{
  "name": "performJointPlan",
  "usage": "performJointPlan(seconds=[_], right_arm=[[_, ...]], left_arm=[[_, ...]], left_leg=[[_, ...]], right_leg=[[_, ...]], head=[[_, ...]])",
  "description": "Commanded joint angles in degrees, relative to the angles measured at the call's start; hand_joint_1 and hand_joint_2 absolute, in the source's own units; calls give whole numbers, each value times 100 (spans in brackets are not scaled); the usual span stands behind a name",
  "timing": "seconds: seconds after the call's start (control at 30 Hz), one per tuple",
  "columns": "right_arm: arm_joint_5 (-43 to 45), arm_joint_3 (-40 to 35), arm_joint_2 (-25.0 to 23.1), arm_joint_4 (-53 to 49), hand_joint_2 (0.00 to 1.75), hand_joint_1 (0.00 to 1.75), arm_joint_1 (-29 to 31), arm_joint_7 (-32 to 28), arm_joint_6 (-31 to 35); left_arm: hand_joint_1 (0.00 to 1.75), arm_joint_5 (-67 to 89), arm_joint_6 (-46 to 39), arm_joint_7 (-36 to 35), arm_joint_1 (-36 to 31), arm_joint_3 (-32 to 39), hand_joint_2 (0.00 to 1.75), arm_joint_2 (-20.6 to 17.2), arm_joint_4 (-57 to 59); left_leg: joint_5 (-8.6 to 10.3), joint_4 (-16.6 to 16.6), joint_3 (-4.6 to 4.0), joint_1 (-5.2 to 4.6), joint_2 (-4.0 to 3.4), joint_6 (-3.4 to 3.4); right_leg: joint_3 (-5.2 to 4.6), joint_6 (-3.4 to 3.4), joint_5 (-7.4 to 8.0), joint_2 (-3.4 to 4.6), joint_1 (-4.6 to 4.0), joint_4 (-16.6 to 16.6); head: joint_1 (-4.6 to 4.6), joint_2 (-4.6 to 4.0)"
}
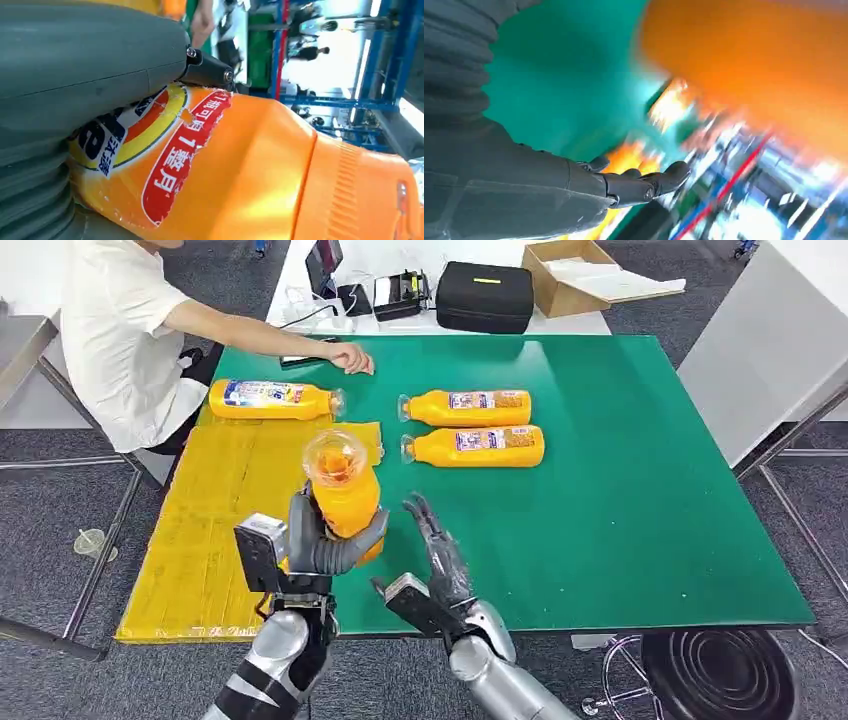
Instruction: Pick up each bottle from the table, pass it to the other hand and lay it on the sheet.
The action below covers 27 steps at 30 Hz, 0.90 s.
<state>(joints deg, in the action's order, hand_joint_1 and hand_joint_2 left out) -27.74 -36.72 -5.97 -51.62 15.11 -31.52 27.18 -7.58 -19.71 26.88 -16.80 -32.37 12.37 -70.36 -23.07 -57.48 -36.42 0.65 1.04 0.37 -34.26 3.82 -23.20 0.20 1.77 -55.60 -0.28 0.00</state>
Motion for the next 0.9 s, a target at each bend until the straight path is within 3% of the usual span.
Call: performJointPlan(seconds=[0.03, 0.17, 0.23, 0.27, 0.3, 0.33, 0.43, 0.67, 0.9], right_arm=[[3, 1355, 87, 580, 0, 0, -300, -264, 669], [-32, 1485, 122, 570, 0, 0, -350, -309, 775], [-280, 1679, 126, 518, 0, 0, -437, -227, 1228], [-314, 1740, 162, 495, 0, 0, -470, -219, 1262], [-598, 2123, 114, 338, 0, 0, -579, -239, 1282], [-873, 2459, 56, 229, 0, 0, -639, -302, 1282], [-1184, 2533, 105, 197, 0, 0, -564, -251, 1282], [-1422, 2204, 21, 512, 0, 0, -231, -155, 1113], [-1391, 2177, 25, 574, 0, 0, -202, -190, 1091]], left_arm=[[175, -280, 1005, -486, 239, 817, 175, -639, -563], [175, -125, 895, -439, 193, 855, 175, -658, -522], [175, 1175, -83, -236, 73, 699, 175, -802, -399], [175, 1374, -182, -243, 47, 708, 175, -864, -375], [175, 2513, -694, -377, -36, 623, 175, -1041, -216], [159, 3859, -1007, -855, -144, 546, 175, -1223, 86], [168, 5552, -1083, -1364, -539, 631, 175, -1391, 1237], [175, 7028, -1061, -1820, -1706, 658, 175, -1228, 3756], [175, 7063, -1003, -1768, -1764, 660, 175, -1202, 3907]], left_leg=[[-13, 7, 39, 2, -20, 0], [-6, 5, 22, 0, -6, 1], [-21, -5, 43, 7, -15, 1], [-5, 4, 18, 0, -4, 0], [-2, 5, 14, 0, 1, 0], [-9, 5, 32, 2, -3, -1], [-5, 10, 37, 0, -2, -2], [1, 3, 23, 3, -7, -1], [0, -1, 17, 2, -11, 2]], right_leg=[[36, -22, -8, 10, -7, 10], [22, -15, -6, -1, -3, 5], [46, -30, -16, 1, -14, 3], [19, -15, -6, -3, -2, 4], [16, -13, -4, -6, -2, 5], [34, -23, -10, -7, -6, 5], [36, -24, -9, -8, -5, 7], [21, -19, -1, -5, -6, 1], [17, -13, -3, 1, -5, -1]], head=[[-2, 0], [0, 0], [-2, 0], [0, 0], [0, 0], [0, 0], [0, 0], [0, 0], [0, 0]])
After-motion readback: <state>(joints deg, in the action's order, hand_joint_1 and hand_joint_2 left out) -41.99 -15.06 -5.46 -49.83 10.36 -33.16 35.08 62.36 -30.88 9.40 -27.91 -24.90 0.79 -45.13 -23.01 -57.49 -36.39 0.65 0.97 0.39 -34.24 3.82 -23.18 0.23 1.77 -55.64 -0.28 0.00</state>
